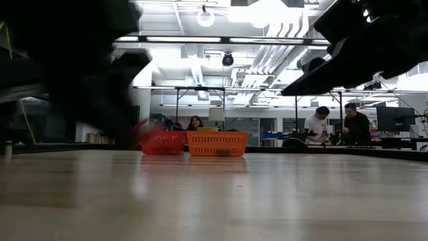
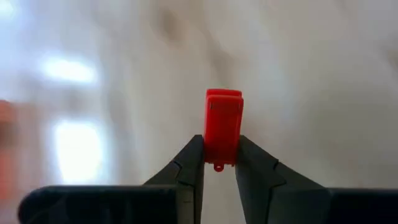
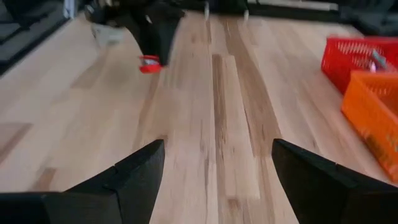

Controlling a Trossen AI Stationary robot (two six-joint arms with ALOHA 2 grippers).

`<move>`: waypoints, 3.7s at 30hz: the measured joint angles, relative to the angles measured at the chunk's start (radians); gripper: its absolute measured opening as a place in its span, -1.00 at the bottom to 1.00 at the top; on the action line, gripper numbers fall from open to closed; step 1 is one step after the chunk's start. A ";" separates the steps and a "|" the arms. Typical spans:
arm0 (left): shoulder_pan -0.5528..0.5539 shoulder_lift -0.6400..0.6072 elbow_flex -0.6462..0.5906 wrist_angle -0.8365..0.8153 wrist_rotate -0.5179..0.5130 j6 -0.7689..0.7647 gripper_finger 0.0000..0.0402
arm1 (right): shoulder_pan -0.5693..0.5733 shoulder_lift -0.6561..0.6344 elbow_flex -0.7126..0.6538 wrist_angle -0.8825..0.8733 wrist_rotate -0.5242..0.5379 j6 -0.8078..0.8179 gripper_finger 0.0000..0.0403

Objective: Pick and place Stapler, Stapler remover, tape
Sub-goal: Put the red stapler into the orange bin

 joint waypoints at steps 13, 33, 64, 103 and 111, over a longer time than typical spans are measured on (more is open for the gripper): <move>0.121 -0.028 0.004 0.541 -0.177 0.350 -0.67 | 0.000 0.001 0.000 0.264 -0.035 -0.270 0.43; 0.271 -0.029 0.005 0.963 0.070 0.368 -0.68 | -0.003 0.002 0.103 0.382 -0.112 -0.408 0.43; 0.270 -0.031 0.005 1.026 0.082 0.392 -0.68 | -0.044 0.080 0.172 0.428 -0.188 -0.417 -0.02; 0.268 -0.031 0.006 1.014 0.058 0.392 -0.44 | -0.043 0.080 0.172 0.427 -0.186 -0.417 -0.68; 0.233 -0.049 0.007 0.894 -0.205 0.463 -0.43 | -0.048 0.080 0.172 0.381 -0.076 -0.417 -0.68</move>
